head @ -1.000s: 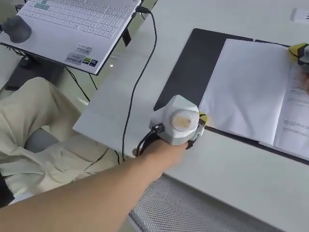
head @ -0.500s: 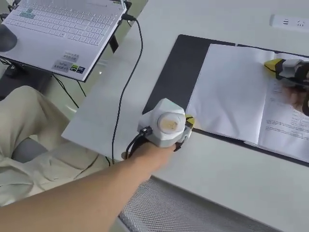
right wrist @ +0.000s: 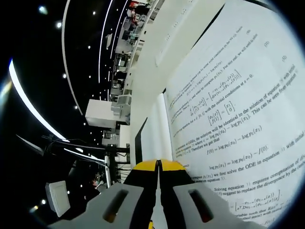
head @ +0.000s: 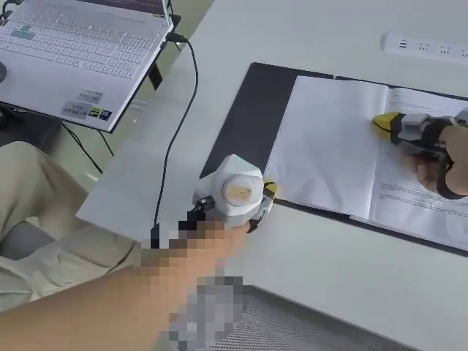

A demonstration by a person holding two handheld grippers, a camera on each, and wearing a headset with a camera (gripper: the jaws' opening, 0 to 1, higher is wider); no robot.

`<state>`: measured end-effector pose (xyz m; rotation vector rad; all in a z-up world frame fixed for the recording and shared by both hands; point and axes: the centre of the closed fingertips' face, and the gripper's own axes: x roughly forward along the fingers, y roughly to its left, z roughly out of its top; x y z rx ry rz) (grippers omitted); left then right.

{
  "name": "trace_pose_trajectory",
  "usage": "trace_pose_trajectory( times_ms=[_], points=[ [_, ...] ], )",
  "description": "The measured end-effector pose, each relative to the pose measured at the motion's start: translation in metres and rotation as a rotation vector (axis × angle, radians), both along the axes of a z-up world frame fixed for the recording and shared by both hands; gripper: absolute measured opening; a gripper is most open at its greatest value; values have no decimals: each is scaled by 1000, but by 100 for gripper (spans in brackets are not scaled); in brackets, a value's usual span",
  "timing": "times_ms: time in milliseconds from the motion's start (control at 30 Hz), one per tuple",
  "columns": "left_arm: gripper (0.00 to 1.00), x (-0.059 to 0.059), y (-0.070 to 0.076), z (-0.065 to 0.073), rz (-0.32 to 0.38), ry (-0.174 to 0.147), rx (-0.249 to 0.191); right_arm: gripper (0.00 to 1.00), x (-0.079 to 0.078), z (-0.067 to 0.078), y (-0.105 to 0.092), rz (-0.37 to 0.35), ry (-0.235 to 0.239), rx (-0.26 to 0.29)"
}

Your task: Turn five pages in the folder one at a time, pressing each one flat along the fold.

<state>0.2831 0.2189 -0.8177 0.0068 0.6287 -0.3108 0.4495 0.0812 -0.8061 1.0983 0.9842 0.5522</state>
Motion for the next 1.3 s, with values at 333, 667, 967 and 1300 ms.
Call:
trace_pose_trajectory(
  times_ms=[333, 667, 967, 1300],
  points=[
    [0, 1, 0, -2, -22, 2, 12, 0, -40, -1, 4, 59, 35, 56],
    [0, -1, -1, 0, -53, 1, 24, 0, -75, -11, -2, 97, 61, 85],
    [0, 0, 0, -1, -81, -3, 31, 0, -118, -7, 1, 125, 66, 93],
    [0, -1, -1, 1, -107, -6, 34, 0, -158, -3, 2, 153, 69, 90]
  ],
)
